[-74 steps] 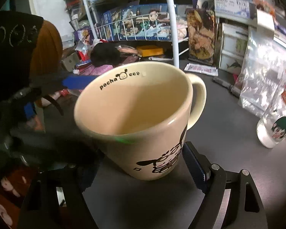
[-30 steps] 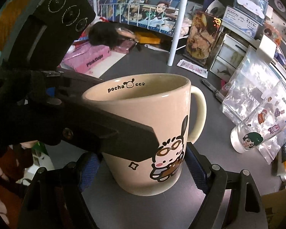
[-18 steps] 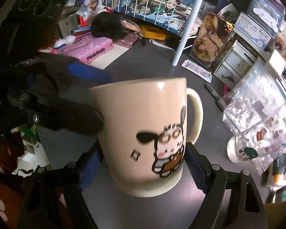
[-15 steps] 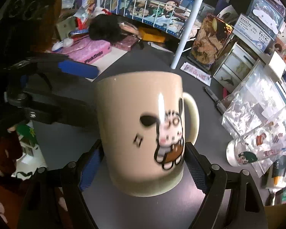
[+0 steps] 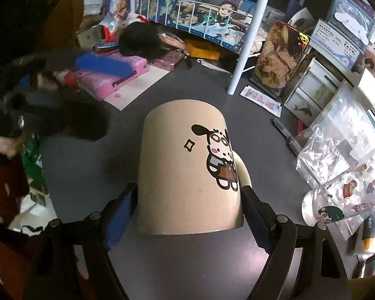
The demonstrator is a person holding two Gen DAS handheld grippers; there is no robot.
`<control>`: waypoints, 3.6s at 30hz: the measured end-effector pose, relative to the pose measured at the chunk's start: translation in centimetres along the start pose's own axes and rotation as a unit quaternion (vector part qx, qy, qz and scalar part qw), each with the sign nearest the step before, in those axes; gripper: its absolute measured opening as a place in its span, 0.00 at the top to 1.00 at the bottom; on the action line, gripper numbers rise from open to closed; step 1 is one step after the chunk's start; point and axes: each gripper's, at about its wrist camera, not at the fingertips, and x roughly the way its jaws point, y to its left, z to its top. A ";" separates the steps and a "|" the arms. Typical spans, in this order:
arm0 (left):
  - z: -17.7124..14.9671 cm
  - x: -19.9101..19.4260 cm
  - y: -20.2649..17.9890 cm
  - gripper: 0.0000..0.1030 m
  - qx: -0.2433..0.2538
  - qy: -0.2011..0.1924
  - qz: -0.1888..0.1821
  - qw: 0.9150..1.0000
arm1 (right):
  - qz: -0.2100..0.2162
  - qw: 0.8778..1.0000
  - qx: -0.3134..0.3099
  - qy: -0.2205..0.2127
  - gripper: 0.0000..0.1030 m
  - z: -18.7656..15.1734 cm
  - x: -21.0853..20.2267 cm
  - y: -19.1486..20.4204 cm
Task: Flip cup upside down
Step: 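Lift the mug with the right tool and tip it onto its side, then rotate the held mug further with the right tool until its rim faces down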
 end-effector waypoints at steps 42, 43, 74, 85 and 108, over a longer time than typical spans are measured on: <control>2.3 11.7 -2.8 0.14 0.046 0.205 -0.025 0.977 | 0.209 0.868 0.449 -0.047 0.09 -6.4 0.7 -12.9; 2.2 11.8 -2.7 0.14 0.040 0.209 -0.026 0.977 | 0.217 0.861 0.457 -0.045 0.09 -6.2 1.2 -12.8; 1.7 8.9 -4.4 0.22 0.058 0.112 -0.016 0.992 | 0.058 0.943 0.311 -0.105 0.10 -1.4 -0.9 -7.1; 0.2 6.3 -5.7 0.22 0.084 0.041 0.010 0.996 | 0.029 0.964 0.228 -0.135 0.18 -1.5 -3.1 -3.9; -3.3 3.1 -7.1 0.23 0.094 0.001 0.036 0.995 | 0.021 0.979 0.149 -0.135 0.24 -2.3 -4.9 0.5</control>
